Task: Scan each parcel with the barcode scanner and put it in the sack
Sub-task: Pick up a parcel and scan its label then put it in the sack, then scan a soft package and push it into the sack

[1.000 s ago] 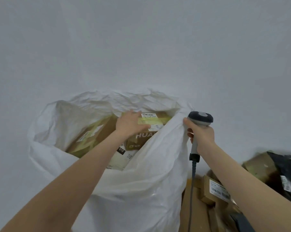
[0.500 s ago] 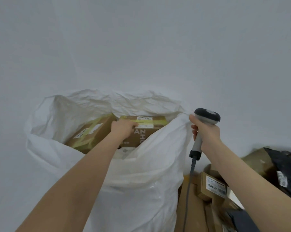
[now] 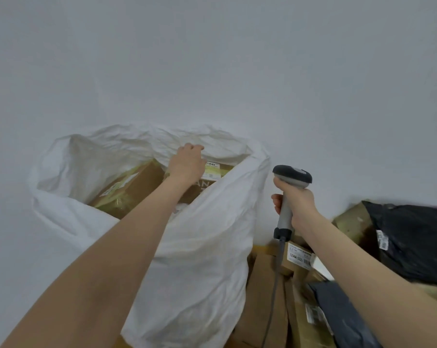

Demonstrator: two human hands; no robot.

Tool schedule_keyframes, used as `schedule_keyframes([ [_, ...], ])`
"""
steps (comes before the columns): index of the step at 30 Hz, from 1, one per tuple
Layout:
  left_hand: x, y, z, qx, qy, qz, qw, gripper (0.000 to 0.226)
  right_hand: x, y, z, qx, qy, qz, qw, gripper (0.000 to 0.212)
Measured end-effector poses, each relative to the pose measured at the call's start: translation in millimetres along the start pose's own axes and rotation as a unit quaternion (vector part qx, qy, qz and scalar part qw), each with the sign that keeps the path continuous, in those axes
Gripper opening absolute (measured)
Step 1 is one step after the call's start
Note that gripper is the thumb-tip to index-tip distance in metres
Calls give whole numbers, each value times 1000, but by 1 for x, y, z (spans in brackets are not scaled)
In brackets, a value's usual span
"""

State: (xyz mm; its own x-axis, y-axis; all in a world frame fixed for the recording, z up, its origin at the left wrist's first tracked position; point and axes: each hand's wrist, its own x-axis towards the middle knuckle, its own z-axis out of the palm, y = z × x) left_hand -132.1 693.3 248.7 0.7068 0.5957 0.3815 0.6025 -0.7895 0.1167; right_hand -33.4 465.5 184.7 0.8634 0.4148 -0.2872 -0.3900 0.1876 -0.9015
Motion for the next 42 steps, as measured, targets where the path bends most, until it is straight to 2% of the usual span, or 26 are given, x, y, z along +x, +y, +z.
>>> schedule_keyframes([
  [4,-32,75,-9,-33,42,32,998,44,-17,-3,-45,-11,-24,7,1000,28],
  [7,-66,137,8,-50,37,52,997,44,-30,0,-92,-18,-34,21,999,27],
  [15,-153,266,111,-80,-111,73,988,45,-45,27,-229,-29,26,79,996,21],
  [17,-170,282,141,-94,-158,57,981,47,-43,35,-258,-41,56,97,993,19],
  [19,-189,287,171,-144,-219,-1,965,53,-40,44,-284,-54,92,111,988,17],
  [21,-209,281,199,-265,-278,-117,916,66,-36,54,-306,-61,120,119,984,16],
  [23,-230,274,223,-392,-308,-262,826,85,-34,63,-323,-60,139,126,980,14],
  [25,-247,269,241,-460,-316,-357,749,94,-32,71,-334,-54,151,135,978,14],
  [28,-253,264,252,-493,-305,-418,700,81,-30,76,-341,-39,155,137,978,14],
  [30,-246,263,243,-541,-291,-414,672,57,-29,75,-340,-25,155,137,978,14],
  [32,-232,263,222,-592,-274,-378,657,39,-30,70,-336,-4,151,126,980,17],
  [34,-211,263,195,-635,-226,-318,667,30,-31,62,-329,29,140,105,984,19],
  [35,-200,263,180,-642,-195,-274,689,26,-32,57,-324,49,133,89,986,20],
  [36,-189,264,164,-629,-162,-219,728,19,-33,52,-318,69,126,71,987,22],
  [37,-182,267,148,-592,-124,-151,782,13,-34,46,-312,89,120,55,987,25],
  [38,-178,269,133,-536,-76,-65,839,15,-35,41,-305,109,114,44,987,29],
  [39,-176,272,122,-474,-31,37,879,20,-35,36,-299,128,104,39,985,35],
  [40,-178,275,115,-413,1,140,900,21,-35,31,-293,146,94,40,984,39],
  [42,-191,281,108,-297,49,317,899,15,-35,22,-283,158,77,51,983,43],
])
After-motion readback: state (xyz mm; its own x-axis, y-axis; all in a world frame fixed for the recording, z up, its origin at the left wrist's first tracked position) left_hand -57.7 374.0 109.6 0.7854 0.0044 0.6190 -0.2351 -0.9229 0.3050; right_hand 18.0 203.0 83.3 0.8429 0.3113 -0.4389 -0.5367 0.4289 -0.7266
